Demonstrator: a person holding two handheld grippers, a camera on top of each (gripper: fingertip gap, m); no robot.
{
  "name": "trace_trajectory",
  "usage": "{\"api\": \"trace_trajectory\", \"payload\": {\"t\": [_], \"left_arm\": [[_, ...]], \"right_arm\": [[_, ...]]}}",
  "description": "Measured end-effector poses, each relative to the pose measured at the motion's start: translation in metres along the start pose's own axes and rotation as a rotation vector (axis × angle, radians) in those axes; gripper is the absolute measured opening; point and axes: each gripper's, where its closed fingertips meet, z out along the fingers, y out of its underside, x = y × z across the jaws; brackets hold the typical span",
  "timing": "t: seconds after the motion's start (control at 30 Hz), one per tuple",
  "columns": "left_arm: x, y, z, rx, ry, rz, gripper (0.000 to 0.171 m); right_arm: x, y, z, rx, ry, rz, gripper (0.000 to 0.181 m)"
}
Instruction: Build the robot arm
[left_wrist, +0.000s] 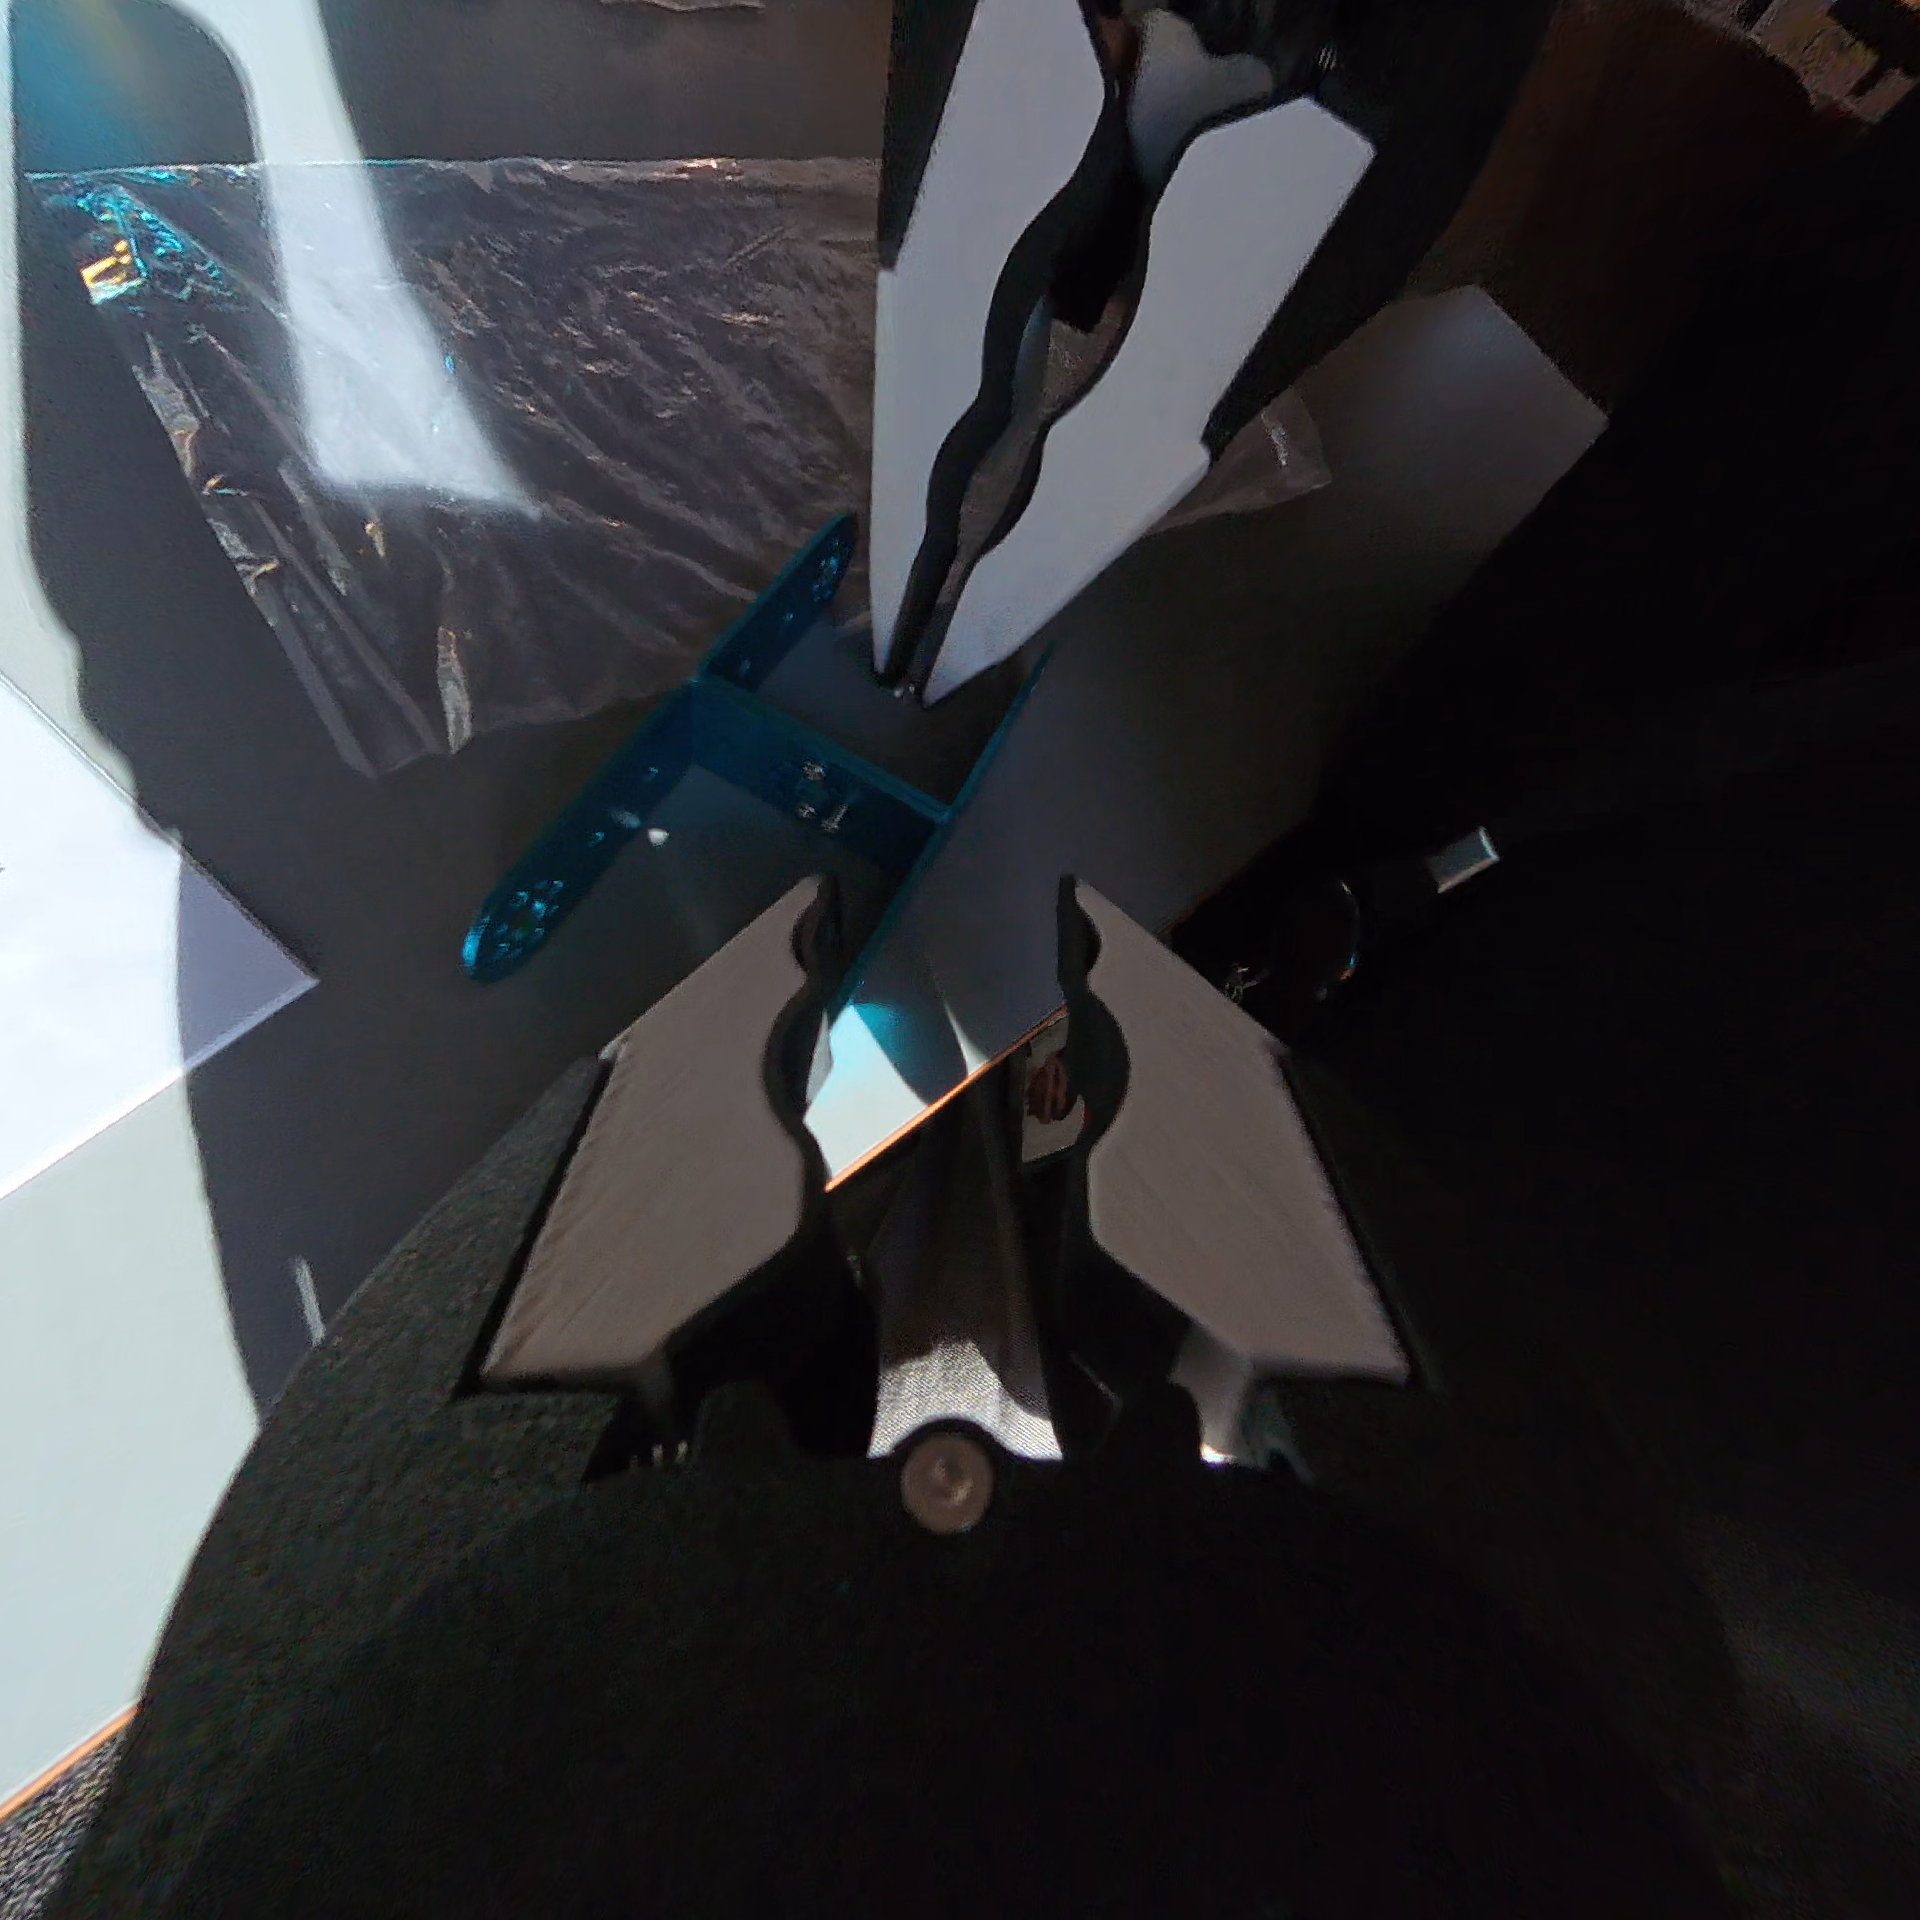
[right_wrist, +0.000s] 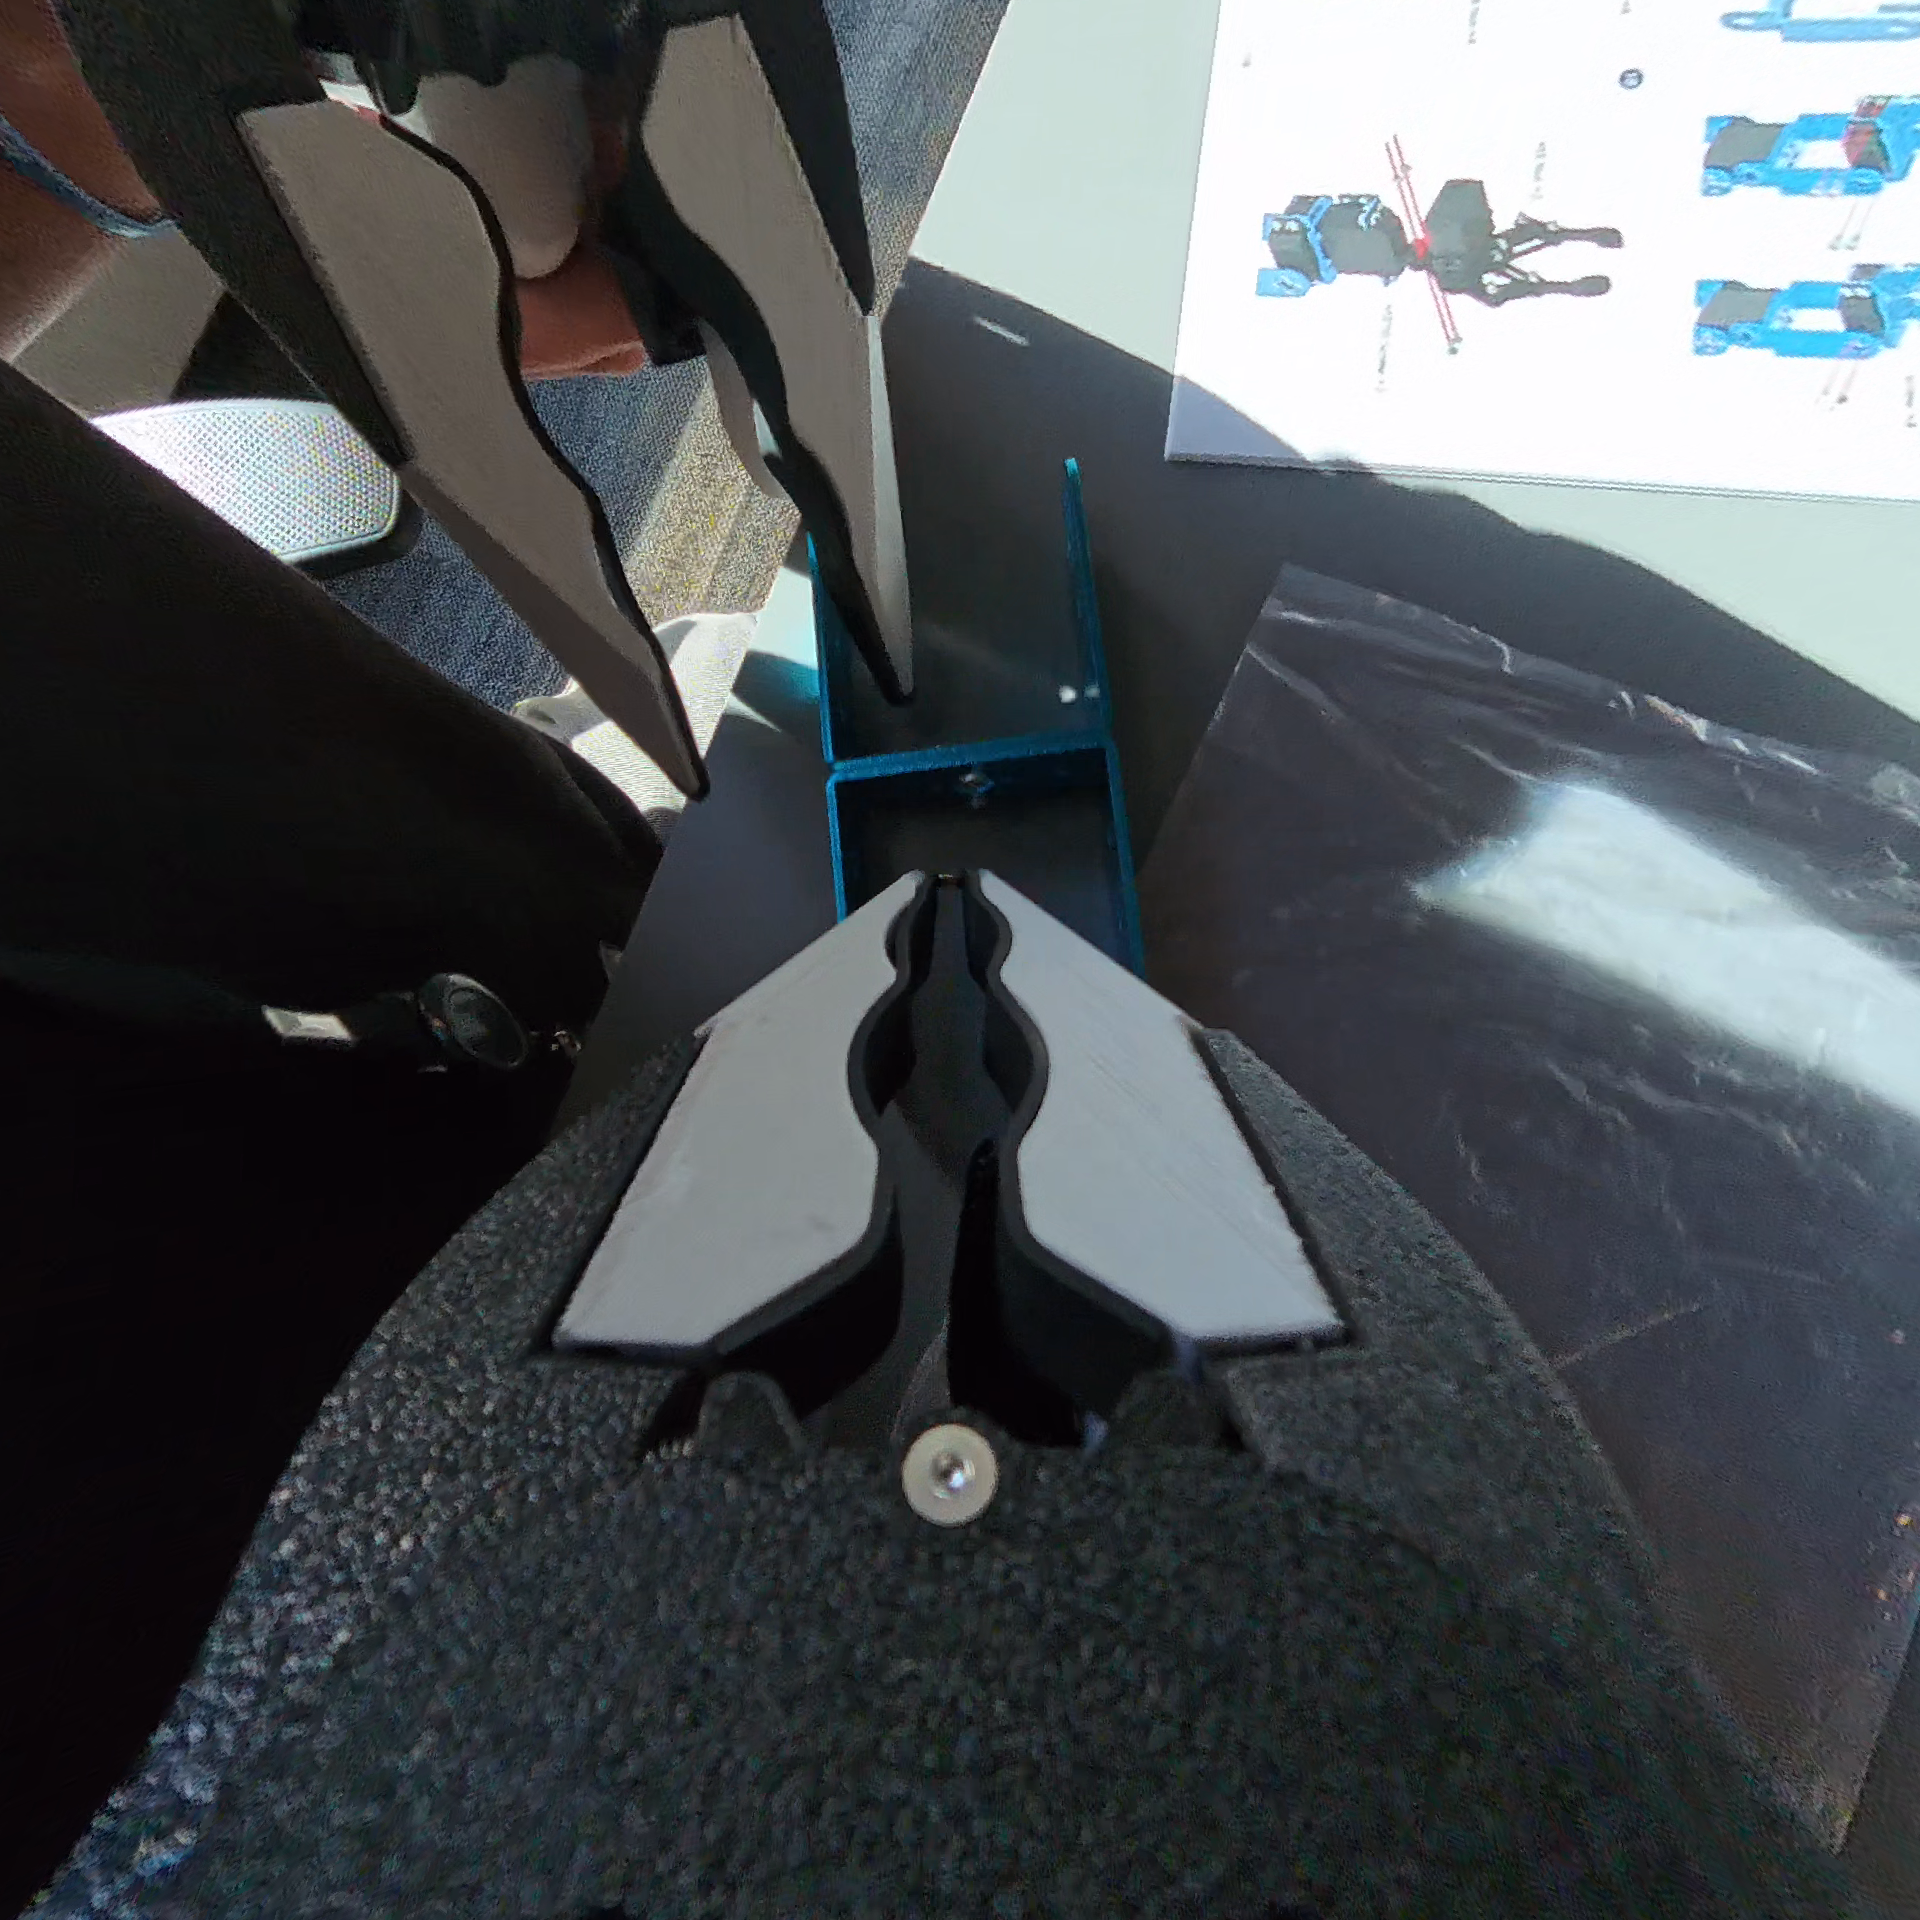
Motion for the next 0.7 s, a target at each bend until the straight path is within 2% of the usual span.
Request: {"api": "trace_trajectory", "payload": {"t": [0.23,0.57,0.7], "left_arm": [[0.001,-0.01,0.005,0.002,0.035,-0.005,0.051],[0.006,-0.011,0.003,-0.143,0.199,-0.096,0.071],[0.014,-0.008,0.002,-0.206,0.27,-0.078,0.072]], "right_arm": [[-0.002,-0.002,0.014,-0.024,-0.061,-0.036,0.005],[-0.001,-0.001,0.019,0.006,-0.089,-0.026,0.005],[-0.001,-0.002,0.017,0.025,-0.092,-0.021,0.005]]}}
